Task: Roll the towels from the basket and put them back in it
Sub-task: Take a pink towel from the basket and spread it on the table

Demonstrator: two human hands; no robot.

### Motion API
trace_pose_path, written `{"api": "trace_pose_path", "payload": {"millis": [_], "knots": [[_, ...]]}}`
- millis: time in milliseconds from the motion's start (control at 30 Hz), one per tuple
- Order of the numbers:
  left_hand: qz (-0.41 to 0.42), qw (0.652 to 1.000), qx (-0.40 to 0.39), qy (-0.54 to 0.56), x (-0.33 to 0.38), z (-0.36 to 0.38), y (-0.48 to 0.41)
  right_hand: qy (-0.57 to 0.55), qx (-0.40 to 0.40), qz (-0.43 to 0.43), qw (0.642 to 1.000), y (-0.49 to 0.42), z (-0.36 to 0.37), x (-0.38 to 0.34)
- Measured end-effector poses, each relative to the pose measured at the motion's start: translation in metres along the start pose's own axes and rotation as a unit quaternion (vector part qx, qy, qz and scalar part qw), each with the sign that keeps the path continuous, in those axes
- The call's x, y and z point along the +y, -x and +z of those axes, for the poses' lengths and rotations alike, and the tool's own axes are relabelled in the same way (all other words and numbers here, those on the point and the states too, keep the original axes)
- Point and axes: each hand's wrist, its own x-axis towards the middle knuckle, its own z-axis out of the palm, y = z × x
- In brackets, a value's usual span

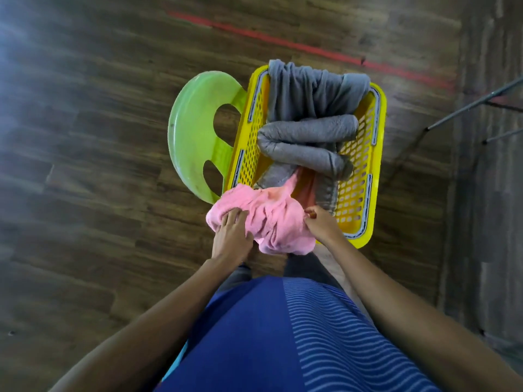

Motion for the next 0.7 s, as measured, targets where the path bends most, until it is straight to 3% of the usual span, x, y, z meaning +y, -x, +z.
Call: {"api": "trace_pose_path", "payload": {"millis": [367,700], "knots": [[-0.128,0.976,0.155,0.086,0.107,0.088,0.038,0.006,-0.224,0.043,0.974,-0.045,-0.032,0.001],[-0.243,0.917,0.212,0.233,0.165,0.130,0.043,-0.113,-0.208,0.005,0.971,-0.037,-0.037,0.005]]}}
